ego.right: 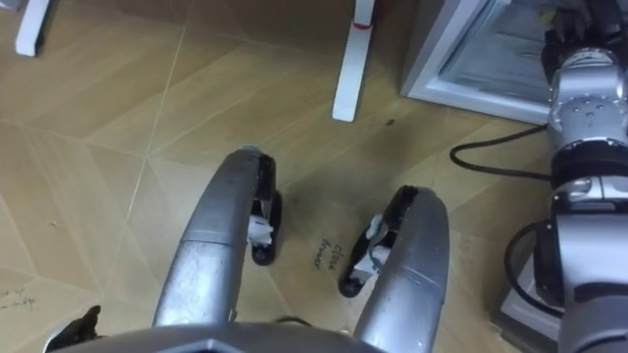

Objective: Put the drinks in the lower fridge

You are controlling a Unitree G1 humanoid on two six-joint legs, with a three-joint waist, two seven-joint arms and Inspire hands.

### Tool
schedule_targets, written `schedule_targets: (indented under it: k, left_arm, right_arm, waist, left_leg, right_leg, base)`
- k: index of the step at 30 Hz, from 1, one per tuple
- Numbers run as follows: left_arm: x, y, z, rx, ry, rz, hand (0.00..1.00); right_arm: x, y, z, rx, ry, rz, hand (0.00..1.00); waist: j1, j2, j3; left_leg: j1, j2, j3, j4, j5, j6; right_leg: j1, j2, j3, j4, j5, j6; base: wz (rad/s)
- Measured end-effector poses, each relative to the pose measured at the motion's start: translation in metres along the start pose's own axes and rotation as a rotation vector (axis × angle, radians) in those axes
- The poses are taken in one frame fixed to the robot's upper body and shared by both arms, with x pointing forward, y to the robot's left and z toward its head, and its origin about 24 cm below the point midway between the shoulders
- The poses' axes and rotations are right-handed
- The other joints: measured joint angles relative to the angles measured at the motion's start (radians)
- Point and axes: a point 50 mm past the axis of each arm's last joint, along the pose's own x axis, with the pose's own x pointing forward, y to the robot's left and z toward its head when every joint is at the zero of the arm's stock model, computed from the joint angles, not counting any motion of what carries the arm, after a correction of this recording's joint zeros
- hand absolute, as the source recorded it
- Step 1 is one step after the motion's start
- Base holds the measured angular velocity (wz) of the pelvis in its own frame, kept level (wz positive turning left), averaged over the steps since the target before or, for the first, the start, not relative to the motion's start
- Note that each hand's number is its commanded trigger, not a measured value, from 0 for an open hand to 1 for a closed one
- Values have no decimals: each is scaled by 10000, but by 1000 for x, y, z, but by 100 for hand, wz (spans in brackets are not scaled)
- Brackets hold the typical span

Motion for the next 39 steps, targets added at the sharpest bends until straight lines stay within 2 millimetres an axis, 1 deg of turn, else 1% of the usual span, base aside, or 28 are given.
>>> schedule_targets:
  k: [1,4,8,10,11,12,14,15,16,17,18,19,23,24,25,26,27,28,29,30,31,32,34,35,36,37,38,39]
  left_arm:
    - [-1,-1,-2,52,42,-58,0]
    - [-1,-1,-3,47,42,-48,0]
    - [-3,-1,-7,42,28,-26,0]
    - [-4,-1,-10,17,16,-38,0]
    - [-5,-1,-10,21,15,-38,0]
    - [-5,0,-10,19,-22,-35,0]
    - [-5,1,-8,27,-150,-9,0]
    - [-5,2,-7,26,-240,6,0]
    - [-5,2,-5,34,-319,2,0]
    - [-5,3,-5,46,-348,2,0]
    - [-5,3,-3,68,-397,-16,0]
    - [-5,3,-4,80,-373,-52,0]
    - [-5,2,-7,131,-228,-142,0]
    - [-6,2,-8,130,-170,-160,0]
    - [-6,3,-7,111,-197,-147,0]
    - [-6,4,-7,50,-192,-145,0]
    - [-6,4,-8,40,-145,-141,0]
    - [-6,5,-9,46,-92,-112,0]
    - [-6,5,-10,50,-57,-95,0]
    - [-6,6,-10,48,-41,-72,0]
    - [-6,7,-10,29,-21,-47,0]
    - [-6,7,-10,27,-8,-48,0]
    - [-6,8,-11,-29,63,-101,0]
    - [-6,8,-10,-49,35,-112,0]
    - [-6,9,-8,-65,6,-105,0]
    - [-5,9,-5,90,-32,-114,0]
    - [-4,8,-3,95,-70,-135,0]
    - [-2,8,1,231,-98,-185,0]
  right_arm:
    - [0,-1,0,-22,-4,-37,0]
    - [0,-2,0,-37,-13,-87,0]
    - [1,-6,1,-28,-20,-232,0]
    - [1,-6,1,-24,-15,-220,0]
    - [1,-6,1,-25,-20,-222,0]
    - [1,-7,1,-35,-25,-227,0]
    - [1,-7,0,-65,-10,-224,0]
    - [1,-8,0,-106,10,-198,0]
    - [2,-10,-1,-183,44,-126,0]
    - [2,-11,-2,-214,80,-81,0]
    - [3,-15,-2,-274,140,-64,0]
    - [4,-21,-2,-343,203,-69,0]
    - [7,-37,0,-699,212,-151,0]
    - [7,-45,1,-1085,237,-142,0]
    - [6,-58,4,-1560,241,-145,0]
    - [5,-65,6,-1880,263,-184,0]
    - [5,-78,9,-2589,406,-343,0]
    - [3,-91,12,-3210,579,-509,0]
    - [2,-98,14,-3515,664,-617,0]
    - [-1,-114,21,-4172,844,-932,0]
    - [-6,-132,26,-4683,1067,-1331,0]
    - [-9,-141,28,-4914,1209,-1586,0]
    - [-21,-173,31,-6010,2012,-2412,0]
    - [-25,-181,31,-6338,2253,-2557,0]
    - [-33,-197,32,-7014,2814,-2888,0]
    - [-40,-210,33,-7807,3427,-3143,0]
    - [-43,-215,33,-8176,3708,-3202,0]
    - [-48,-223,33,-8990,4362,-3283,0]
  waist:
    - [-5,46,-11]
    - [-7,52,-12]
    - [-24,79,-12]
    - [-68,156,-7]
    - [-67,171,-14]
    - [-69,214,-6]
    - [-69,230,-10]
    - [-82,217,-3]
    - [-87,219,-3]
    - [-77,217,-2]
    - [-74,249,-3]
    - [-29,260,4]
    - [65,248,10]
    - [61,257,5]
    - [31,239,13]
    - [17,207,33]
    - [18,181,43]
    - [22,170,40]
    - [6,159,45]
    - [-25,148,35]
    - [-52,121,32]
    - [-69,118,29]
    - [-184,55,10]
    - [-262,58,7]
    - [-311,54,-3]
    - [-320,45,-27]
    - [-284,43,-39]
    - [-293,53,-45]
  left_leg:
    - [64,3,-31,-67,0,-1]
    - [168,33,-34,-402,83,-68]
    - [371,51,-41,-804,174,-31]
    - [582,22,10,-1095,247,17]
    - [636,13,41,-1181,270,31]
    - [769,-1,86,-1350,331,57]
    - [951,-20,169,-1648,447,86]
    - [1083,-116,182,-1888,560,81]
    - [1210,-148,184,-2141,686,86]
    - [1270,-150,187,-2254,743,87]
    - [1392,-147,151,-2474,843,84]
    - [1527,-158,86,-2686,933,58]
    - [1769,-165,-103,-3286,1176,17]
    - [1834,-200,-196,-3479,1247,1]
    - [1937,-258,-263,-3687,1324,12]
    - [2044,-306,-273,-3800,1373,45]
    - [2224,-356,-274,-4033,1426,73]
    - [2393,-381,-283,-4256,1480,74]
    - [2469,-415,-303,-4373,1513,76]
    - [2582,-496,-380,-4583,1576,78]
    - [2724,-527,-419,-4796,1624,91]
    - [2798,-524,-426,-4879,1637,105]
    - [3068,-523,-411,-5202,1672,133]
    - [3133,-511,-422,-5264,1677,139]
    - [3310,-518,-481,-5391,1688,154]
    - [3484,-510,-519,-5547,1689,157]
    - [3581,-495,-527,-5614,1690,158]
    - [3786,-461,-536,-5760,1689,160]
  right_leg:
    - [108,-6,-63,-104,-1,-3]
    - [259,-37,-215,-445,67,-8]
    - [548,-67,-407,-885,176,25]
    - [743,-84,-448,-1176,307,130]
    - [780,-90,-439,-1242,338,152]
    - [882,-97,-441,-1406,402,180]
    - [1021,-126,-444,-1635,486,204]
    - [1119,-177,-452,-1795,560,226]
    - [1234,-167,-489,-2019,658,246]
    - [1293,-154,-506,-2122,706,237]
    - [1459,-155,-642,-2363,792,191]
    - [1652,-113,-738,-2603,865,182]
    - [2044,89,-1006,-3308,1124,270]
    - [2200,162,-1140,-3543,1200,312]
    - [2356,181,-1226,-3756,1269,362]
    - [2448,180,-1231,-3848,1307,359]
    - [2643,184,-1293,-4062,1368,384]
    - [2852,190,-1372,-4290,1430,394]
    - [2937,184,-1409,-4404,1451,412]
    - [3098,183,-1496,-4622,1489,459]
    - [3294,181,-1604,-4865,1540,491]
    - [3415,185,-1648,-4974,1561,509]
    - [3798,190,-1847,-5371,1619,589]
    - [3925,200,-1933,-5476,1631,612]
    - [4192,235,-2056,-5705,1660,662]
    - [4408,328,-2078,-5952,1716,712]
    - [4507,395,-2058,-6072,1756,731]
    - [4728,515,-2018,-6322,1825,770]
  base:
    - [4]
    - [3]
    - [3]
    - [0]
    - [0]
    - [0]
    - [4]
    - [10]
    - [10]
    - [7]
    - [6]
    - [6]
    - [8]
    - [15]
    - [20]
    - [19]
    - [13]
    - [11]
    - [14]
    - [17]
    - [18]
    - [14]
    - [15]
    - [19]
    - [12]
    - [5]
    - [-6]
    - [-8]
